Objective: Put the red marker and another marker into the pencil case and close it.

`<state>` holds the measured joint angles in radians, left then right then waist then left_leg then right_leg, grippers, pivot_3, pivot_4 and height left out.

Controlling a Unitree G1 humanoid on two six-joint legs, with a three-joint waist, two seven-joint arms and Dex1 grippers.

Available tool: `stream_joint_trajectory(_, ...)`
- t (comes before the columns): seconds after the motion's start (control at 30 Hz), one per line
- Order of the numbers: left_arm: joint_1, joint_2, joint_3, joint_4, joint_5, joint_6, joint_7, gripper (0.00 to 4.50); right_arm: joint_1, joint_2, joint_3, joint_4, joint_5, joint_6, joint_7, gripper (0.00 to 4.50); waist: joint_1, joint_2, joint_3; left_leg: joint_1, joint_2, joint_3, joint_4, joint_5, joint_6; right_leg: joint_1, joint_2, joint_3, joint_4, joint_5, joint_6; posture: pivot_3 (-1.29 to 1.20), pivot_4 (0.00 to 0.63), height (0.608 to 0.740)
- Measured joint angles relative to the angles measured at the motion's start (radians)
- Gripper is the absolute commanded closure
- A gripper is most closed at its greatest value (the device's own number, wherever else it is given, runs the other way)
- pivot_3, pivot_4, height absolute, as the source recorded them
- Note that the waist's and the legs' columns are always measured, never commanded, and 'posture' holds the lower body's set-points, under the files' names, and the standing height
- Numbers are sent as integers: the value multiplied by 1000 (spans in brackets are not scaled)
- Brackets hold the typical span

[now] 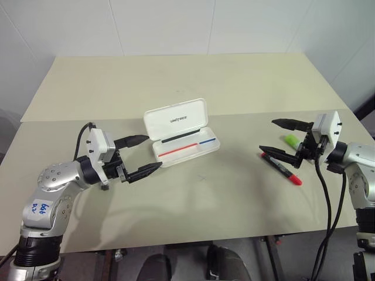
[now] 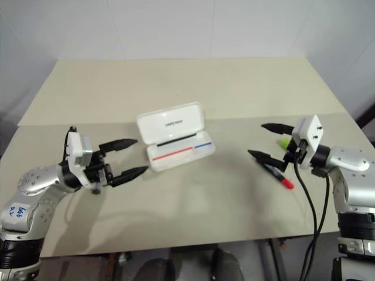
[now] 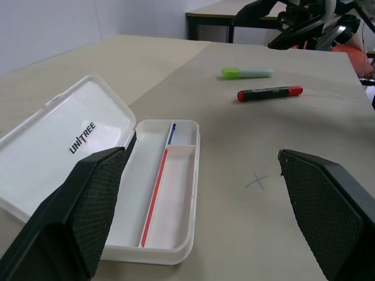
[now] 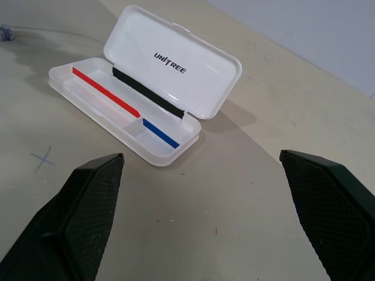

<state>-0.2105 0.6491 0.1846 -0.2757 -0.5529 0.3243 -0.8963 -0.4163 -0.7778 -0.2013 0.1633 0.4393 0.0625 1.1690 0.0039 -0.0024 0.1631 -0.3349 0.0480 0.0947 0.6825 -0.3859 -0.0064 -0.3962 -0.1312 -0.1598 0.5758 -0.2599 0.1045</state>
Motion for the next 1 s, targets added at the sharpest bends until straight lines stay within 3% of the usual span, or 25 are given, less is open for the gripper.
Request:
stream_joint_trajectory(0.37,-17,-8,-28,25,42,-23,-6,40,-23,36,11,2,-13,0,-8,0,-2,0,0,0,0,0,0,0,0,0,0,0,0,0,0,0,150,740)
stream_joint_trajectory(0.5,-21,-8,-39,47,58,-34,-12,909,-28,65,40,2,-19,-2,-12,0,-2,0,0,0,0,0,0,0,0,0,0,0,0,0,0,0,150,740)
stream_joint_trajectory(0.57,-20,-8,-49,50,72,-34,-12,1586,-27,82,48,-2,-20,-2,-13,0,-2,0,0,0,0,0,0,0,0,0,0,0,0,0,0,0,150,740)
stream_joint_trajectory(1.0,-44,-4,-175,70,176,-19,-8,1586,-28,137,96,-114,-7,29,-25,0,-2,0,0,0,0,0,0,0,0,0,0,0,1,0,0,0,150,740)
